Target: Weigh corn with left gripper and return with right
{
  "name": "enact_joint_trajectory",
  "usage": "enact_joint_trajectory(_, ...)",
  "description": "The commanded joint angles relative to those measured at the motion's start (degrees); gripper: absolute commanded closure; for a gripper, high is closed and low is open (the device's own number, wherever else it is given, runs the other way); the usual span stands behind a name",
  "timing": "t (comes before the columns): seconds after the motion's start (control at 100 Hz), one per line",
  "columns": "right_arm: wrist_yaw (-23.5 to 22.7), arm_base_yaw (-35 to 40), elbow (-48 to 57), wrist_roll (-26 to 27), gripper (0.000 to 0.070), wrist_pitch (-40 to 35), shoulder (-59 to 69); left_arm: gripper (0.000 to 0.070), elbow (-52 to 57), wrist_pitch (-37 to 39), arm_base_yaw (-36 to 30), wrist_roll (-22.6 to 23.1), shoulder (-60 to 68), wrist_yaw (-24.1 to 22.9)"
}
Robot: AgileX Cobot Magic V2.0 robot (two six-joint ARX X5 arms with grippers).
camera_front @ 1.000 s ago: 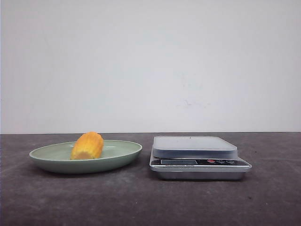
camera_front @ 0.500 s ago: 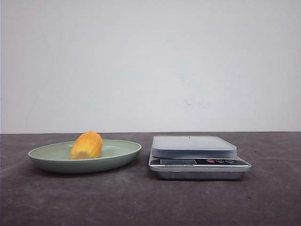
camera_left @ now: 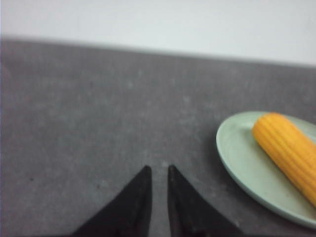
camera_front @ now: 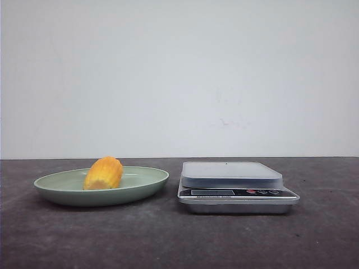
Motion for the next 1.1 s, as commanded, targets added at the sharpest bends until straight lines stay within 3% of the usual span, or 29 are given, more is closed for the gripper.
enact_joint_trajectory(0.0, 0.04, -0.04, 0.76, 0.61, 0.0689, 0.63, -0.15, 0.0684, -0.90, 0.74, 0.11, 1.11, -0.15, 0.00)
enact_joint_trajectory(0.69, 0.04, -0.04, 0.79, 0.59, 0.0689, 0.66, -0.15, 0.0684, -0.90, 1.42, 0.11, 1.11, -0.15, 0.02)
enact_joint_trajectory(0.78, 1.68, -0.76, 0.72, -6.12, 0.0688, 1.03, -0.70, 0.0684, -0.90, 1.42, 0.11, 1.11, -0.15, 0.02)
enact_joint_trajectory(0.9, 1.97, -3.48, -2.10, -8.81, 0.0688, 10.25, -2.08, 0.0684, -0.90, 1.42, 0.11, 1.11, -0.15, 0.02)
enact_joint_trajectory(1.09, 1.36, -8.90, -15.74, -12.92, 0.0688, 35.36, -4.76, 0.0684, -0.90, 1.44, 0.11, 1.11, -0.15, 0.02)
